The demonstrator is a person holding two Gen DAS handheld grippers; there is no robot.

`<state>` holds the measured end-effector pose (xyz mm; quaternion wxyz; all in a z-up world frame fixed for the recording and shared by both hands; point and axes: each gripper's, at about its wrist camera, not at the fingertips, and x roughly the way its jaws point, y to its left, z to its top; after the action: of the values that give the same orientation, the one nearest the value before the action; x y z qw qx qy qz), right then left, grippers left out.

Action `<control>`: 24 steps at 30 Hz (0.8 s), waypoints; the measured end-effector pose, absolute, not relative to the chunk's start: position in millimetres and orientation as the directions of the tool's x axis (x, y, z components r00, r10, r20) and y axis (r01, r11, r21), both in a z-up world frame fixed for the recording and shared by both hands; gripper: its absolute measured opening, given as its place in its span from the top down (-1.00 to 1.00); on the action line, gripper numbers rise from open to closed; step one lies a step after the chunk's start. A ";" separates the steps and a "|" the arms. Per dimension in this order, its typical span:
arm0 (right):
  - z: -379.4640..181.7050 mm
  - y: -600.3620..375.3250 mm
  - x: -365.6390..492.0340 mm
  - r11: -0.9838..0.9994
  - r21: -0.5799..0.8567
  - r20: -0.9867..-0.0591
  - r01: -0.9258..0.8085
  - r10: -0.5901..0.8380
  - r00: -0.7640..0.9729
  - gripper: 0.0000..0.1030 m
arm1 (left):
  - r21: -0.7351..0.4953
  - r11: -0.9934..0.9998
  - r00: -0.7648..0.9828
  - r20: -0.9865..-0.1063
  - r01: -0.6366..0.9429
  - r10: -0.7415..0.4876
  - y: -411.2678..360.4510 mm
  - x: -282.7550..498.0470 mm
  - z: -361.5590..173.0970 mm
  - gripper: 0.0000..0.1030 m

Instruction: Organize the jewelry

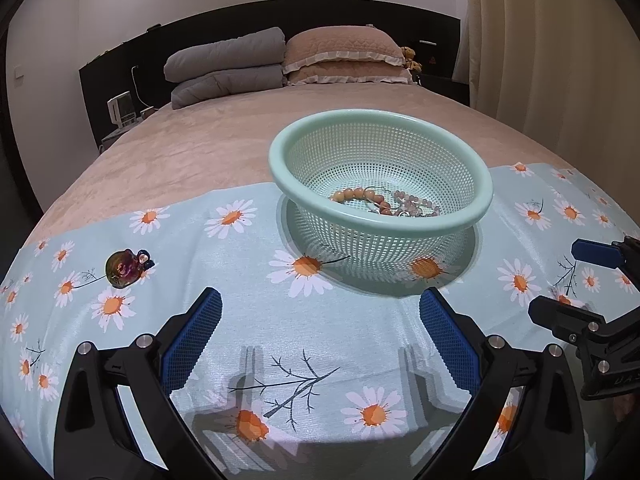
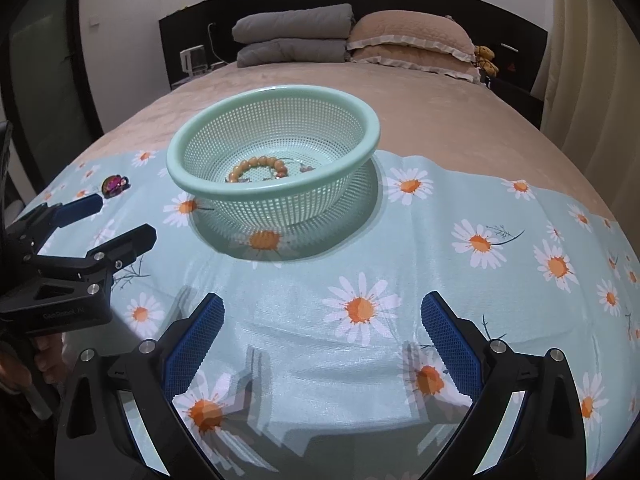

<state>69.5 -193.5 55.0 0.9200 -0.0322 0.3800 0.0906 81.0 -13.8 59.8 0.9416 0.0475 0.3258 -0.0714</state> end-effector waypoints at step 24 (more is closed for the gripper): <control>52.1 -193.4 70.3 0.980 0.018 -0.724 -0.200 0.151 0.673 -0.84 | 0.036 0.981 0.747 -0.654 0.189 -0.119 -15.7 84.4 52.8 -0.89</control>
<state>70.3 -193.4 52.1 0.9142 -0.0311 0.3926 0.0958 84.4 -15.7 52.8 0.9332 0.0500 0.3462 -0.0825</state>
